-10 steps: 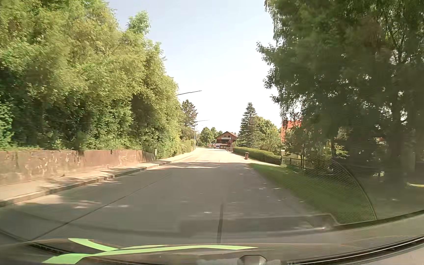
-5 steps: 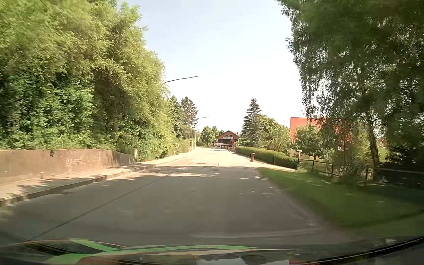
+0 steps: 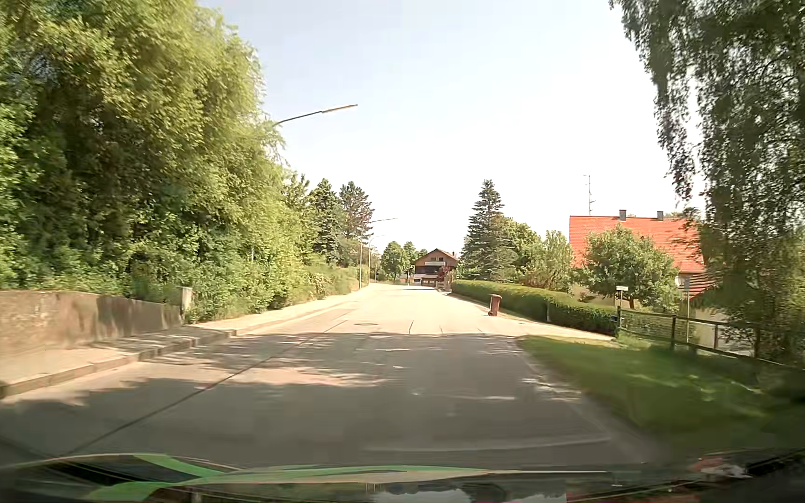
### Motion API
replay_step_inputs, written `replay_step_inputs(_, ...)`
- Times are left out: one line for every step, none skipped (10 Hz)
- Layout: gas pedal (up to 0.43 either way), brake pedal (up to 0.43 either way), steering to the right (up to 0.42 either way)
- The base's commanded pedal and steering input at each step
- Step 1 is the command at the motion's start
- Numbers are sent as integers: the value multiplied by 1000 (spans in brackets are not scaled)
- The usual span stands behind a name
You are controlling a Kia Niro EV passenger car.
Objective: Follow the waypoints while adhering to traffic rules and regulations
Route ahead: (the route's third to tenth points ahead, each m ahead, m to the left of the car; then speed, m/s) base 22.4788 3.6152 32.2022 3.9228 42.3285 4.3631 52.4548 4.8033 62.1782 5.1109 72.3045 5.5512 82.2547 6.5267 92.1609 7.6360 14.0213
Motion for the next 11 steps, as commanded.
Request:
replay_step_inputs(98,0,-4)
replay_step_inputs(98,0,-3)
replay_step_inputs(98,0,-3)
replay_step_inputs(98,0,-3)
replay_step_inputs(98,0,-3)
replay_step_inputs(98,0,-3)
replay_step_inputs(98,0,-3)
replay_step_inputs(98,0,-3)
replay_step_inputs(98,0,-3)
replay_step_inputs(98,0,-3)
replay_step_inputs(98,0,-3)
